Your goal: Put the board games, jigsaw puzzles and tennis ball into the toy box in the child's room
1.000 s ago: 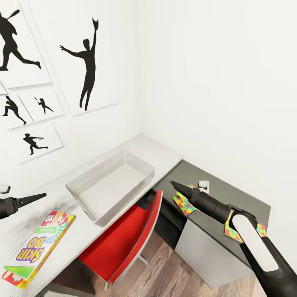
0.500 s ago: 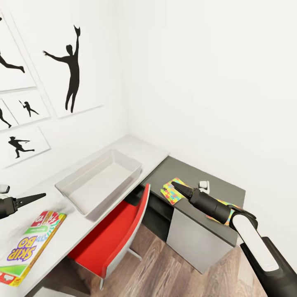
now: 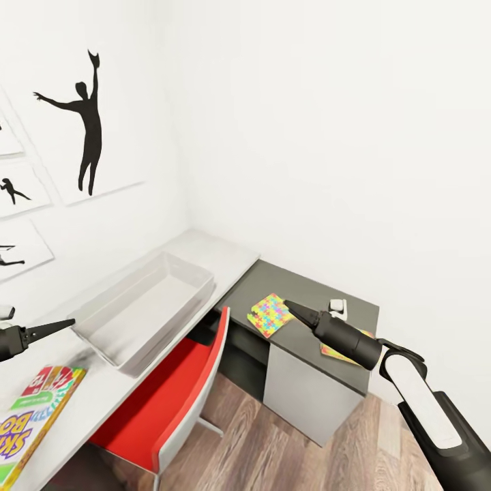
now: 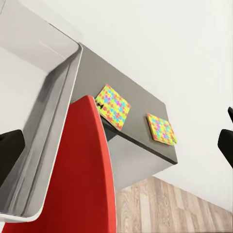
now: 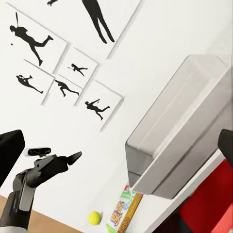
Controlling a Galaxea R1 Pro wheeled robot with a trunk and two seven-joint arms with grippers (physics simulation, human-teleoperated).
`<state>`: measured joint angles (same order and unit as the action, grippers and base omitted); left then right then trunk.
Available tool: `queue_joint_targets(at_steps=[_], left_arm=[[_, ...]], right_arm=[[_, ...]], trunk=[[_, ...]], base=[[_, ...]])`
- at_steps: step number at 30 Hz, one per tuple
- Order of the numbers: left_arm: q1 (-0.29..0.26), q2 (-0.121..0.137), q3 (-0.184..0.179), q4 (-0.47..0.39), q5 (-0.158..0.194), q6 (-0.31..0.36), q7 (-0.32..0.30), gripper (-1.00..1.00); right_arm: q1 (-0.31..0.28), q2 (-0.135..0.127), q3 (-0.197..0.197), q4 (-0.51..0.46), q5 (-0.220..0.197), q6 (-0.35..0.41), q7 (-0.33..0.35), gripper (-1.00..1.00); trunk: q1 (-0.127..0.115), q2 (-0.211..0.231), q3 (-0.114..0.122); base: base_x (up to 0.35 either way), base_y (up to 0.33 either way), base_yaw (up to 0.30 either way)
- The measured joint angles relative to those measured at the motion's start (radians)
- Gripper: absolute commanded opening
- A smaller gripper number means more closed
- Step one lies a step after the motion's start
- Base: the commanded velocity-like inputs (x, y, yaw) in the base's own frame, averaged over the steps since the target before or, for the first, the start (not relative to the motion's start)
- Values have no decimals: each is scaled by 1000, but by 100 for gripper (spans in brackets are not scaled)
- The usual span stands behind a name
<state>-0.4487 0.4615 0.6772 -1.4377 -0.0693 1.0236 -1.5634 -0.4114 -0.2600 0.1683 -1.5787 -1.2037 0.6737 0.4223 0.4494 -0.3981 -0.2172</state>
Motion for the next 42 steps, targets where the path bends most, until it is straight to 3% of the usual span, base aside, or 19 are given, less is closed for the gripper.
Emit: queue_joint_targets(at_steps=[42], left_arm=[[0,-1,-1,0,0,-1,0,100]], right_arm=[[27,-3,-8,16,0,1,5,100]], trunk=[[0,0,57]], base=[[0,0,-203]])
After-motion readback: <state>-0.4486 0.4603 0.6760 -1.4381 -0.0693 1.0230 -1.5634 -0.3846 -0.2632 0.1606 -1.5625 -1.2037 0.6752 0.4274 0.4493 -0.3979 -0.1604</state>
